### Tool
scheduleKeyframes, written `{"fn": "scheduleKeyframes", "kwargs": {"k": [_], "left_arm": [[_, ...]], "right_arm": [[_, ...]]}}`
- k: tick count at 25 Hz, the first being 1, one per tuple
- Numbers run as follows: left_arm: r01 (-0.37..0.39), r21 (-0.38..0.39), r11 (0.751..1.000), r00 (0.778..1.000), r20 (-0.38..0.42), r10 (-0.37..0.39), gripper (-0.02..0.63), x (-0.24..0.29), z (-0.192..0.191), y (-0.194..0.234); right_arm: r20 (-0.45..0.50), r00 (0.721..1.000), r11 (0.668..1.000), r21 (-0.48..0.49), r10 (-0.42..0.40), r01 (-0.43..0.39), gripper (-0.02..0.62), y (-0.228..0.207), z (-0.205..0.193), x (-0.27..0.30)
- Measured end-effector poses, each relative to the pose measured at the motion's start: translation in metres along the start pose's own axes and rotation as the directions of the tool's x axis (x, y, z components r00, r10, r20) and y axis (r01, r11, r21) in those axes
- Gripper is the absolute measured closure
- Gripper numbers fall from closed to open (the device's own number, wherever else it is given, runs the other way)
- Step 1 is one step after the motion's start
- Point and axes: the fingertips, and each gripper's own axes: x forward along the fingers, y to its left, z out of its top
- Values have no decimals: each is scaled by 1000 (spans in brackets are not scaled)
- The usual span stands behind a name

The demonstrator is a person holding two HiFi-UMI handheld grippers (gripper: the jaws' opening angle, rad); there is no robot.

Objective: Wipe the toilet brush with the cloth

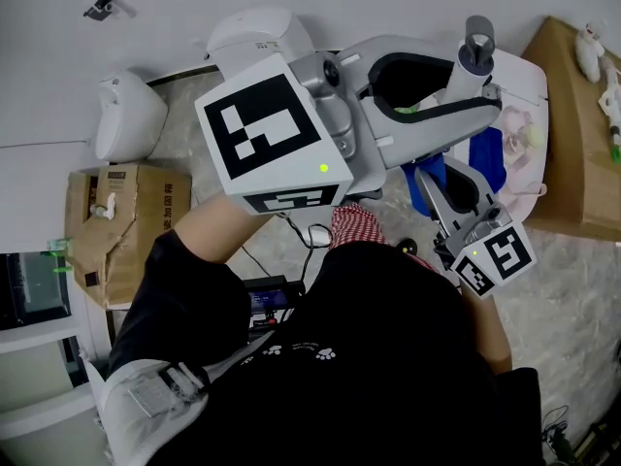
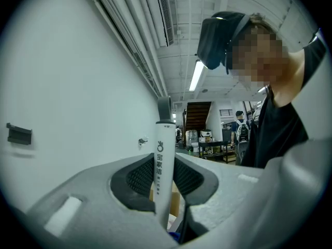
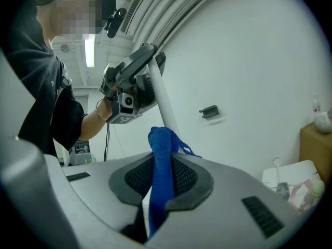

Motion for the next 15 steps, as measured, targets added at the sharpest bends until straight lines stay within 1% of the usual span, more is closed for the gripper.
{"fn": "scheduleKeyframes", "kwargs": {"k": [15], "left_arm": [[6, 8, 1000, 1000, 2, -6, 515, 0, 2, -1]], "right_arm": [[-14, 1000, 1000, 11, -12, 12, 532, -4, -10, 0]]}}
